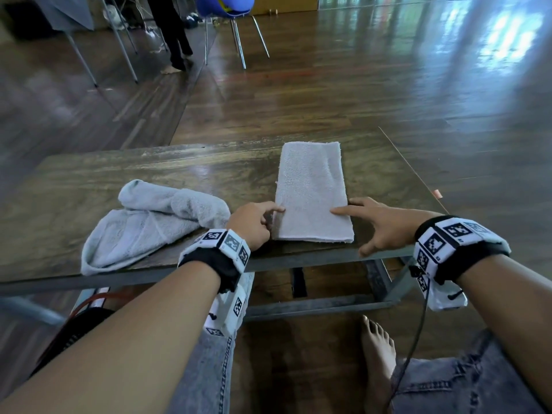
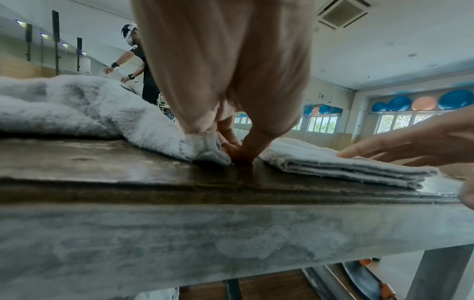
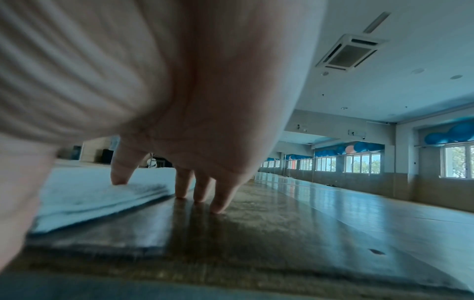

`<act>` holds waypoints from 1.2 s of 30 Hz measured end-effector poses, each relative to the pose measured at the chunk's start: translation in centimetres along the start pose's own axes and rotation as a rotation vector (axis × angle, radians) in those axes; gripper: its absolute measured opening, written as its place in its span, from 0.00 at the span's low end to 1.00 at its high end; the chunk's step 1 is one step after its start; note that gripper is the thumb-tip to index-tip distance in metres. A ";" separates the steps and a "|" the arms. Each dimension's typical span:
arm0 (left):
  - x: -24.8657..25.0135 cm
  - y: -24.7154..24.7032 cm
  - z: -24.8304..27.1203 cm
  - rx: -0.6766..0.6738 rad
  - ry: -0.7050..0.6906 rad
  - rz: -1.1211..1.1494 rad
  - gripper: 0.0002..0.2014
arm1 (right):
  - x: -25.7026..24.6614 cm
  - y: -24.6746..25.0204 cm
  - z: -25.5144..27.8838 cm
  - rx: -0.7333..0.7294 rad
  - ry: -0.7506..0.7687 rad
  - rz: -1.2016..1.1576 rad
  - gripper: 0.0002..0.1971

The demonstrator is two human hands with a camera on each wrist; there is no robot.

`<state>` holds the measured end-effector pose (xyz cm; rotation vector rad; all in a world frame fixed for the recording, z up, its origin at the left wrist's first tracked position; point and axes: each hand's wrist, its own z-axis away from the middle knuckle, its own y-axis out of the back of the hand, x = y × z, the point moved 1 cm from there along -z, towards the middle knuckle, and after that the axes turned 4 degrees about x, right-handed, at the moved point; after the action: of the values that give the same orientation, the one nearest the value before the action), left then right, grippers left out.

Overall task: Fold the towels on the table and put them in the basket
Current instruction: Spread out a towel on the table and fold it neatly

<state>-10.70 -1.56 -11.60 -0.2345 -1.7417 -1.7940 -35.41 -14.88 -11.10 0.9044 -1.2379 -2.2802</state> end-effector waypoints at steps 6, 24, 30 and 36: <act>-0.3 0.1 0.6 -0.055 -0.011 0.100 0.35 | -0.3 -1.4 0.8 0.278 0.104 0.022 0.41; 0.0 -0.5 1.6 -0.086 0.000 0.002 0.33 | -1.6 0.4 0.8 0.344 0.240 -0.211 0.05; 0.0 -0.1 1.4 -0.161 0.009 0.043 0.34 | -1.1 -0.7 0.4 0.238 0.214 0.074 0.31; -0.5 -0.6 1.2 -0.122 0.004 0.071 0.33 | -1.4 -0.9 0.5 0.311 0.269 0.120 0.22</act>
<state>-10.94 -0.28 -12.23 -0.3385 -1.6029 -1.8498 -34.72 -13.25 -11.18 1.1656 -1.4989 -1.8313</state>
